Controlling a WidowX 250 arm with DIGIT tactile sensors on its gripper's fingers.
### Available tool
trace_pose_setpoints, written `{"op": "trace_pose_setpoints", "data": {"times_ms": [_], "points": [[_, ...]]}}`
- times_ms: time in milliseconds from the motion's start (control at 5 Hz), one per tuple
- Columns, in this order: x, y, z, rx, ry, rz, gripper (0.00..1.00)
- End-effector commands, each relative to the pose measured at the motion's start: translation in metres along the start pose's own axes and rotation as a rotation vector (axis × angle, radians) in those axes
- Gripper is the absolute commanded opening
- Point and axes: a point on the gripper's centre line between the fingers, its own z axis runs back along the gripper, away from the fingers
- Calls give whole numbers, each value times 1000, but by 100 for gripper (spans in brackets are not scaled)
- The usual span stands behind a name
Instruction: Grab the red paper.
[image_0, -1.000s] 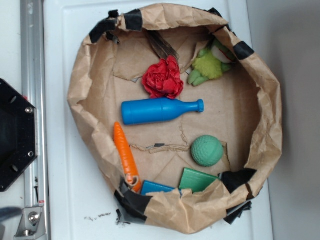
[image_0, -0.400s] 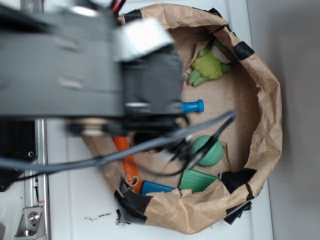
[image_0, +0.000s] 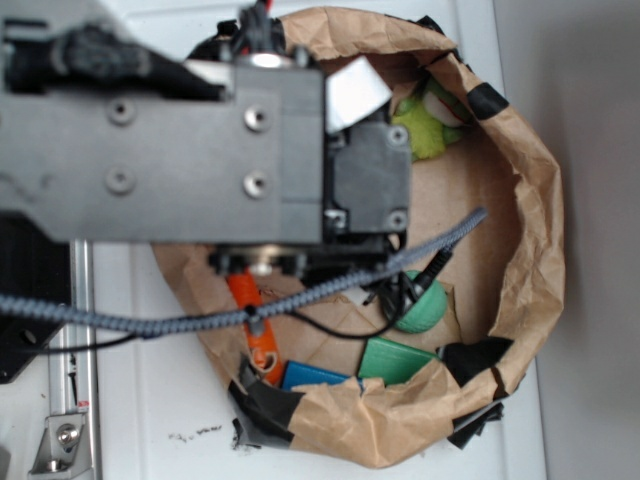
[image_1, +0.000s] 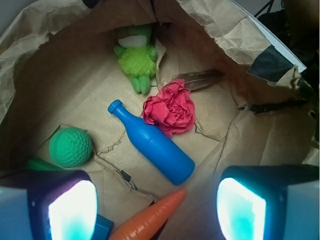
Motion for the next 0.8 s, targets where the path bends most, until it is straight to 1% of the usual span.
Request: {"op": "trace_pose_setpoints", "data": {"times_ms": [0,200,400,600], "points": [[12,5,11,-35,-35,22,100],[35,5,-29,-72,-87,146,100],[43,1,-49,-52,-117,240,100],[52,6,-70,-11,-122,248,100]]}}
